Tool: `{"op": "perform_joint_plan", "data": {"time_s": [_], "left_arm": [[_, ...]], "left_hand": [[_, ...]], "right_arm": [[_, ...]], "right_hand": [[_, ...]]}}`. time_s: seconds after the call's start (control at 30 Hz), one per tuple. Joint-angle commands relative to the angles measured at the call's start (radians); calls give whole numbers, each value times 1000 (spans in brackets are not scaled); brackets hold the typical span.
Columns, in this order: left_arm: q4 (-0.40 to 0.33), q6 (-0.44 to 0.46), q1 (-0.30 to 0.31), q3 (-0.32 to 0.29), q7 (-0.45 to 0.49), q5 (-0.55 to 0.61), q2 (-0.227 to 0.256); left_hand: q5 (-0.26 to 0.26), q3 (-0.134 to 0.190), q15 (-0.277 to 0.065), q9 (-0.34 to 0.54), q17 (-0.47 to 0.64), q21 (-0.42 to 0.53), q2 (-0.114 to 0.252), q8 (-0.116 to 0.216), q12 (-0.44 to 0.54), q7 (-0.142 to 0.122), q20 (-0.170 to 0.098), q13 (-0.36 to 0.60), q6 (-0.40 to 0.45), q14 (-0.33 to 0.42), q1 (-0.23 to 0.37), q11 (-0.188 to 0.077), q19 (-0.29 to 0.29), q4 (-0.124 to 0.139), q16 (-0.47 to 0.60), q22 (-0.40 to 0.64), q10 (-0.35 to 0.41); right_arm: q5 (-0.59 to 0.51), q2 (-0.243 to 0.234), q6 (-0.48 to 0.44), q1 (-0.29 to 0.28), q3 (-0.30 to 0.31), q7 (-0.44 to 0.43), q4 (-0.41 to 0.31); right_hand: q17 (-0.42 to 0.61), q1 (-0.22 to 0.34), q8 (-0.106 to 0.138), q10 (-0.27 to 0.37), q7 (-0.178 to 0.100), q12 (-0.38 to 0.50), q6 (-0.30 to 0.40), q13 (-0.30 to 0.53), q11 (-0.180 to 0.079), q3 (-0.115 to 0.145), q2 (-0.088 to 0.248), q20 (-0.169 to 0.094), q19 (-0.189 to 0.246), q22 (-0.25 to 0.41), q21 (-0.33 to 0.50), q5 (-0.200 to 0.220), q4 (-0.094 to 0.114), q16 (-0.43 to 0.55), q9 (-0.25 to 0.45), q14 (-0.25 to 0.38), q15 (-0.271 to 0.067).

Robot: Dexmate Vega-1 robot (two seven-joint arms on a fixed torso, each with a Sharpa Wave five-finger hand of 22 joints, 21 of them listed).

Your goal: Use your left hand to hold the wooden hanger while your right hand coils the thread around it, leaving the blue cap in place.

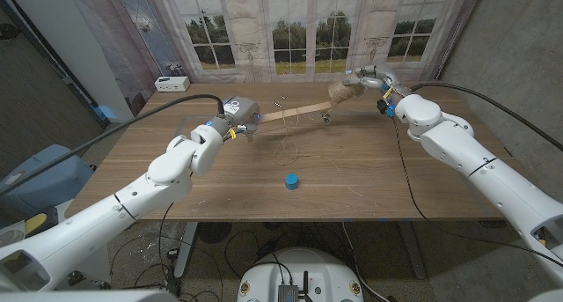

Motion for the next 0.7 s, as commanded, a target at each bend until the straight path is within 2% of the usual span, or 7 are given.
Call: {"op": "perform_joint_plan", "data": {"time_s": [0.03, 0.13, 0.17, 0.23, 0.4, 0.7], "left_arm": [[4, 34, -32, 23, -94, -20, 6], [8, 44, -46, 36, -121, -10, 6], [14, 46, -53, 40, -134, -13, 3], [17, 49, -58, 44, -143, -15, 3], [31, 59, -78, 60, -184, -20, -1], [44, 65, -103, 80, -222, -24, 0]], "left_hand": [[6, 26, -250, 191, 4, 1, 83, 8, 2, -99, -84, 64, 110, 212, 37, -128, -5, 22, 6, 2, 132], [5, 26, -251, 191, 4, 0, 83, 7, -1, -100, -83, 62, 109, 209, 36, -124, -6, 23, 4, 2, 131], [5, 26, -251, 191, 4, 0, 83, 6, -1, -101, -83, 61, 108, 209, 36, -126, -6, 23, 4, 2, 132], [5, 26, -251, 191, 4, 0, 84, 6, -3, -101, -83, 58, 108, 208, 35, -128, -6, 23, 3, 2, 133], [5, 26, -251, 190, 4, -1, 84, 4, -7, -101, -82, 53, 106, 208, 34, -127, -7, 24, 3, 2, 133], [4, 27, -251, 189, 5, -2, 85, 0, -14, -100, -82, 44, 103, 208, 33, -126, -7, 25, 1, 2, 136]], "right_arm": [[-58, -22, -170, -26, -11, -116, -62], [-79, -30, -215, -24, -26, -131, -75], [-96, -31, -265, -19, -39, -151, -87], [-107, -33, -291, -16, -46, -156, -94], [-149, -33, -427, -1, -84, -189, -118], [-201, -29, -556, 36, -142, -190, -119]], "right_hand": [[2, 231, 3, 30, 2, -4, -6, 34, -29, 19, 241, -199, -85, 4, 6, 10, 13, -1, 4, 297, -392], [2, 231, 3, 29, 2, -5, -7, 33, -28, 20, 241, -199, -86, 4, 7, 10, 13, -2, 4, 297, -392], [2, 231, 2, 29, 2, -6, -9, 33, -29, 20, 241, -199, -86, 4, 7, 10, 13, -2, 4, 297, -392], [1, 232, 3, 29, 4, -7, -9, 32, -28, 20, 241, -199, -88, 4, 8, 10, 13, -4, 4, 295, -392], [0, 232, 2, 28, 4, -9, -12, 30, -28, 21, 241, -199, -91, 4, 10, 10, 12, -7, 4, 294, -392], [-5, 233, 2, 27, 4, -13, -13, 27, -27, 23, 241, -197, -95, 3, 13, 9, 11, -15, 3, 290, -392]]}}
